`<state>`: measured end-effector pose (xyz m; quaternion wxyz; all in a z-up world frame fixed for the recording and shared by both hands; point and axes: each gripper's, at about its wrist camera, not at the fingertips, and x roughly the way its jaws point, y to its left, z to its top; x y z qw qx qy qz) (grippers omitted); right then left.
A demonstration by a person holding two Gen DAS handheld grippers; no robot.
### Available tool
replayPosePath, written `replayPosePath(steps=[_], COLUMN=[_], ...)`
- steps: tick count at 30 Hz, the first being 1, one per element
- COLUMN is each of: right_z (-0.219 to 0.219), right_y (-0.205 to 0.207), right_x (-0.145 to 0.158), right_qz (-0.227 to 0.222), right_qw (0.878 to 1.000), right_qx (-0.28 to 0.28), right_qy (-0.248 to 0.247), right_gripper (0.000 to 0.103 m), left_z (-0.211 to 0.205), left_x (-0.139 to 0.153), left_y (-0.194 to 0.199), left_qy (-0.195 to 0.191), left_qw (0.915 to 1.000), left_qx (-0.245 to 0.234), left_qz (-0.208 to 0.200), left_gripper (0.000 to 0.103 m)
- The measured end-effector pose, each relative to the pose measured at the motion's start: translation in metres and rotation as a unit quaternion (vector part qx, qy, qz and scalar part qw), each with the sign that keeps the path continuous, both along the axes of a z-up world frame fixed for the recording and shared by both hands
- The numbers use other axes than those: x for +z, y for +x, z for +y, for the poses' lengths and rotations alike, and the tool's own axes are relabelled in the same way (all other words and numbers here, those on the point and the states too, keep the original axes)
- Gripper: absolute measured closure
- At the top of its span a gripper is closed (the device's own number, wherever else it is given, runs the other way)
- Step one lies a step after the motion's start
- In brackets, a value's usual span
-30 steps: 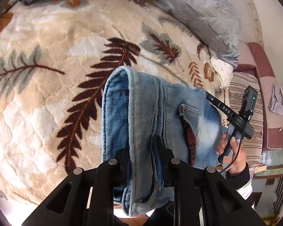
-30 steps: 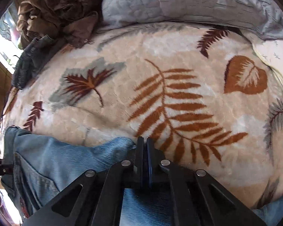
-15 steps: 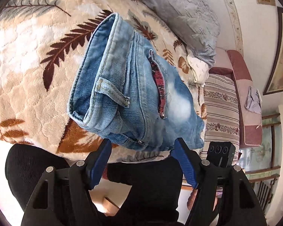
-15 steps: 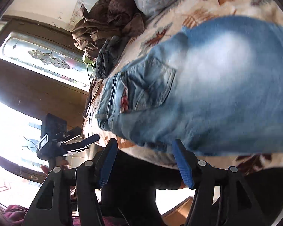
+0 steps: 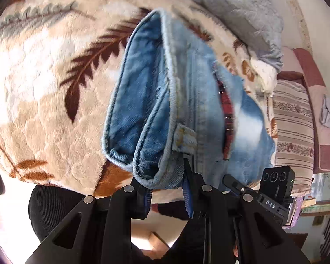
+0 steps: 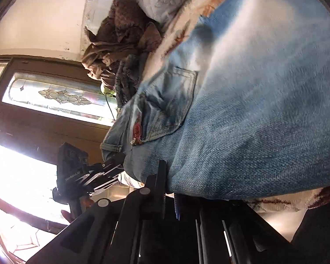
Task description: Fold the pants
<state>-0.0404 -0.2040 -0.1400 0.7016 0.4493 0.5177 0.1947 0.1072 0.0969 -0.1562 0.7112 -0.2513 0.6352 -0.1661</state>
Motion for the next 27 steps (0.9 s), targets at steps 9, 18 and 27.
replayPosePath(steps=[9, 18, 27], right_z=[-0.078, -0.263, -0.301], right_y=[-0.052, -0.157, -0.138], right_x=[0.041, 0.029, -0.014], right_qz=[-0.056, -0.042, -0.102], right_qw=[0.996, 0.917, 0.913], right_qx=[-0.070, -0.384, -0.395], right_qy=[-0.018, -0.096, -0.021], right_gripper=[0.061, 0.051, 0.051], left_z=[0.004, -0.201, -0.492], left_x=[0.116, 0.160, 0.088], left_y=[-0.038, 0.013, 0.093], left_qy=[0.029, 0.084, 0.090], left_qw=[0.9794, 0.9343, 0.8909], left_qx=[-0.128, -0.291, -0.433], left_qz=[-0.154, -0.189, -0.105], left_gripper=[0.058, 0.033, 0.034])
